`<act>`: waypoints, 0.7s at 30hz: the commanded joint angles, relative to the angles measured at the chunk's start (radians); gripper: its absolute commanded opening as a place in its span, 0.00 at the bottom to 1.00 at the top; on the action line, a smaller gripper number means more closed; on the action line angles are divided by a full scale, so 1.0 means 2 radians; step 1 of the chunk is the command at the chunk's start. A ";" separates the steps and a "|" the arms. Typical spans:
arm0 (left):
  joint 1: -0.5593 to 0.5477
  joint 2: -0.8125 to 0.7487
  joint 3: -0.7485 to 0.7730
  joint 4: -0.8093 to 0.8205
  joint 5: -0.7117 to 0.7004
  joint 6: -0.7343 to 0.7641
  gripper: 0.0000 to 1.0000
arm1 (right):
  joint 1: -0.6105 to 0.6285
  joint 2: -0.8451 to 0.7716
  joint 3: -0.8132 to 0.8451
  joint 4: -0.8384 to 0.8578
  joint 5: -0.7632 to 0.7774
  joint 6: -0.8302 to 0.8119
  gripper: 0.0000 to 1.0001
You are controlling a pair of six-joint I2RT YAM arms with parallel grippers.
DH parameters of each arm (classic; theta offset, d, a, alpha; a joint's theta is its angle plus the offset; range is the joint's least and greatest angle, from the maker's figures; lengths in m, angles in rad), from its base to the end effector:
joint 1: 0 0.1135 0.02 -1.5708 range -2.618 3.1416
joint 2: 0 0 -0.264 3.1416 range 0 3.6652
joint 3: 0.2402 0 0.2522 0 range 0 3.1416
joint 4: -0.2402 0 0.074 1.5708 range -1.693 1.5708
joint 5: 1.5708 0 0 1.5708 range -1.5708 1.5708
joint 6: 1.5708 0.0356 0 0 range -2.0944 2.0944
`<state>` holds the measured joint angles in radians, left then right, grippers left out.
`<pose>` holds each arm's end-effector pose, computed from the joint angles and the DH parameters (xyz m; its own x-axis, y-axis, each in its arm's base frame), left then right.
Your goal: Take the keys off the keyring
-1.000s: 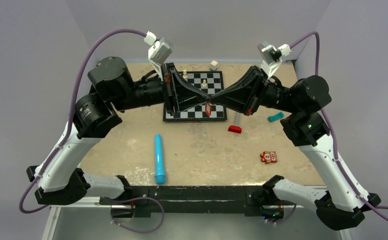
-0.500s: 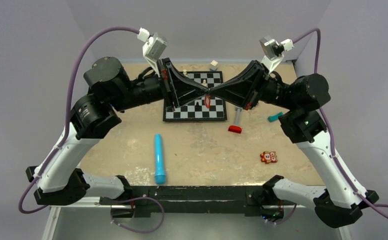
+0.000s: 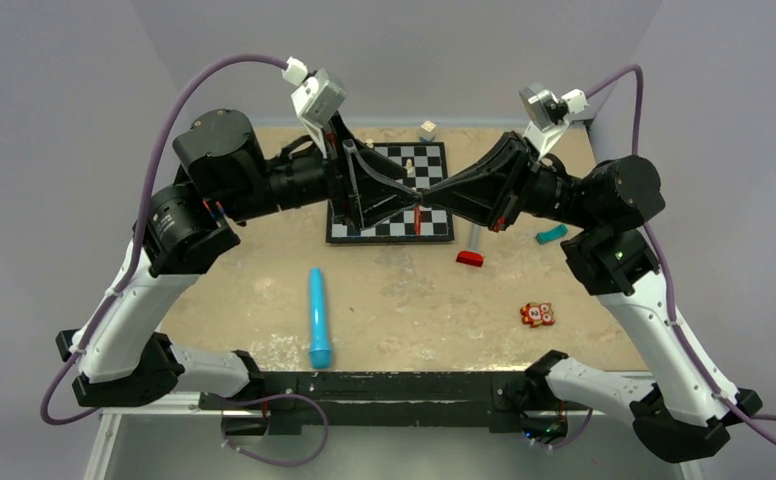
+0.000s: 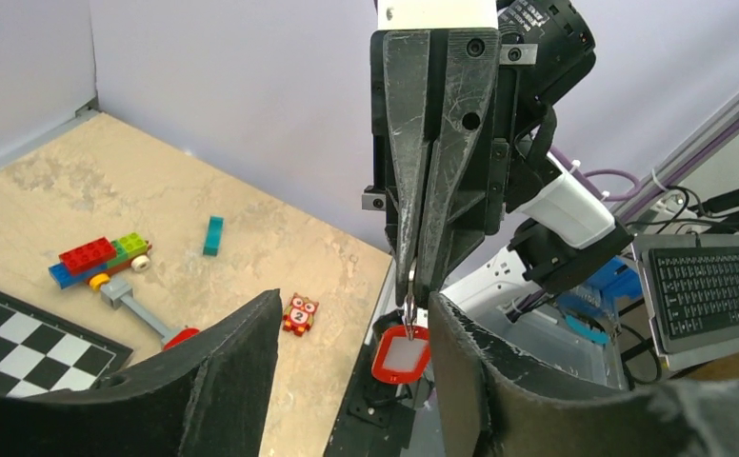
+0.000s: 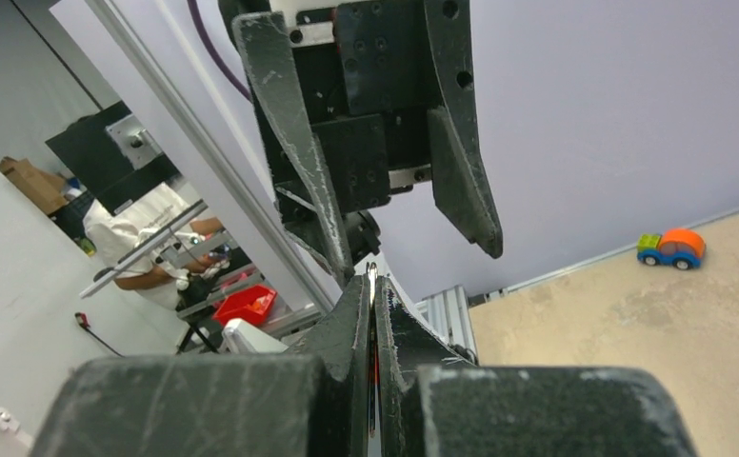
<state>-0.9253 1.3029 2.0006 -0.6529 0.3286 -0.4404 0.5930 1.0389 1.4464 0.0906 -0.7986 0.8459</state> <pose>0.1153 -0.1722 0.5763 -0.3806 -0.1653 -0.9098 0.8709 0.2669 -0.4128 0.1301 0.1184 0.5404 -0.4199 0.3469 -0.8387 -0.9012 -0.0494 0.4307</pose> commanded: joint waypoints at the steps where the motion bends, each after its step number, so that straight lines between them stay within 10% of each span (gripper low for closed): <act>1: -0.003 0.001 0.023 -0.029 0.006 0.031 0.64 | 0.005 -0.014 -0.017 -0.042 0.006 -0.027 0.00; 21: 0.010 0.081 0.156 -0.176 0.130 0.100 0.73 | 0.005 -0.043 0.002 -0.287 0.044 -0.174 0.00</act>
<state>-0.9150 1.4349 2.2658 -0.9325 0.5018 -0.2787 0.6003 0.9535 1.4002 -0.3553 -0.7357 0.5995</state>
